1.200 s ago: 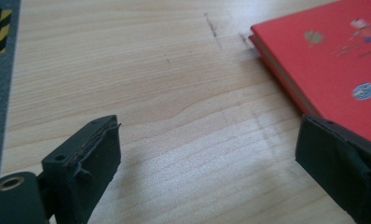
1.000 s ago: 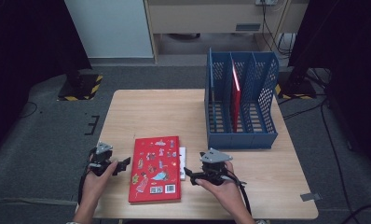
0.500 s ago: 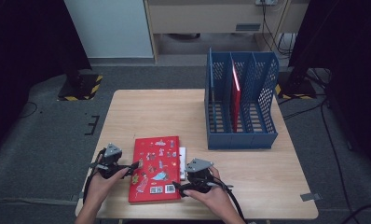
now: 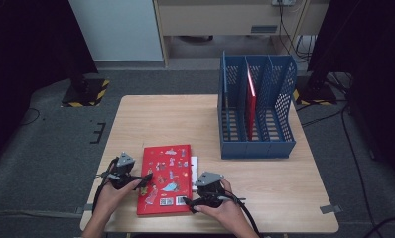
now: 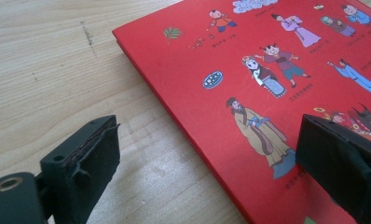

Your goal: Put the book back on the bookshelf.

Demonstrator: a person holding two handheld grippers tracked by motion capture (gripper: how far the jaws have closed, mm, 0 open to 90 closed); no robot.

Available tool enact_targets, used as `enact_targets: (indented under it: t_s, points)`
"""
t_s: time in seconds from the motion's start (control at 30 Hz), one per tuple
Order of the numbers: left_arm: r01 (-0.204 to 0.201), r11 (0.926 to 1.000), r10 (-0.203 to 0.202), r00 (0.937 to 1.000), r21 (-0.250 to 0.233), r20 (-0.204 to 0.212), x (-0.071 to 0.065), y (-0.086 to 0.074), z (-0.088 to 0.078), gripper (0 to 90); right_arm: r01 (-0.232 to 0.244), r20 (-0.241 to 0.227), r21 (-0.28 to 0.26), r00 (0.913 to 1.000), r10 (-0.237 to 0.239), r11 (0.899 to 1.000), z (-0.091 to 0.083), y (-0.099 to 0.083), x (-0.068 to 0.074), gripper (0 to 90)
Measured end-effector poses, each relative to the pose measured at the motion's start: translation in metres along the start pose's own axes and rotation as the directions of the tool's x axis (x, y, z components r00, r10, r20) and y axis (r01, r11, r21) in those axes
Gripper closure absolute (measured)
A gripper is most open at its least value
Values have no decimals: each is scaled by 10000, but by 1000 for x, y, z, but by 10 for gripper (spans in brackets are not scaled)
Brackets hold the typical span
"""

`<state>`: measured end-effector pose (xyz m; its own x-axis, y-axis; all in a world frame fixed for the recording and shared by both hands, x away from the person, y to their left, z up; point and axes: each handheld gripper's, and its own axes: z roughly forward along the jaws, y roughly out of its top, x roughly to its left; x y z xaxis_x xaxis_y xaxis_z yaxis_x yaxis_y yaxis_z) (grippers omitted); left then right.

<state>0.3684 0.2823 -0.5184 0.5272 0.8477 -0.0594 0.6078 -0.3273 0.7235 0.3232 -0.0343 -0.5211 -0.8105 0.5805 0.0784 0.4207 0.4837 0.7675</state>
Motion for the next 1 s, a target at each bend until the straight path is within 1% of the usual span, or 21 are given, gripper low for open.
enact_targets:
  t_s: [0.1, 0.23, 0.3, 0.33, 0.4, 0.47, 0.57, 0.63, 0.8, 0.9, 1.0]
  points:
    - [-13, 10000, 13, 10000, -29, 50, 0, 0, 1, 49, -58, -46, 2, 10000, 58, 10000, 1, 0, -1, 118]
    - [22, 9999, -19, 9998, -132, 214, 0, 1, 3, 34, -108, -71, 31, 9999, 108, 9999, 2, -2, -1, 119]
    - [126, 9993, -114, 9992, -339, 375, 0, 2, 2, 23, -44, -79, 133, 10000, 45, 9999, 3, -3, -1, 120]
    - [166, 9991, -151, 9992, -397, 381, 0, 2, 2, 15, 2, -38, 193, 10000, -1, 9998, 4, -4, 0, 119]
    - [45, 9996, -38, 9997, -274, 256, 0, 2, 3, 32, -67, -69, 157, 10000, 68, 9999, 4, -4, -1, 119]
    - [7, 9998, 0, 9993, -209, 379, 0, 2, 4, 29, -127, -112, 87, 9999, 128, 9999, 3, -3, -1, 118]
    - [133, 9990, -104, 9977, -418, 671, -1, 3, 5, 15, -226, -126, 215, 9997, 229, 9995, 5, -4, -2, 119]
    - [18, 9994, 4, 9978, -335, 661, -1, 4, 6, 24, -250, -118, 189, 9996, 252, 9995, 5, -4, -2, 119]
    - [167, 9994, -127, 9918, -301, 1269, -3, 4, 12, 16, -220, -139, 196, 9997, 223, 9996, 5, -4, -2, 121]
    - [165, 9994, -119, 9896, -308, 1436, -4, 5, 15, 5, -240, -178, 198, 9995, 243, 9995, 5, -4, -2, 121]
    - [287, 9991, -238, 9878, -298, 1540, -3, 5, 17, 0, -274, -205, 210, 9994, 279, 9994, 5, -4, -2, 122]
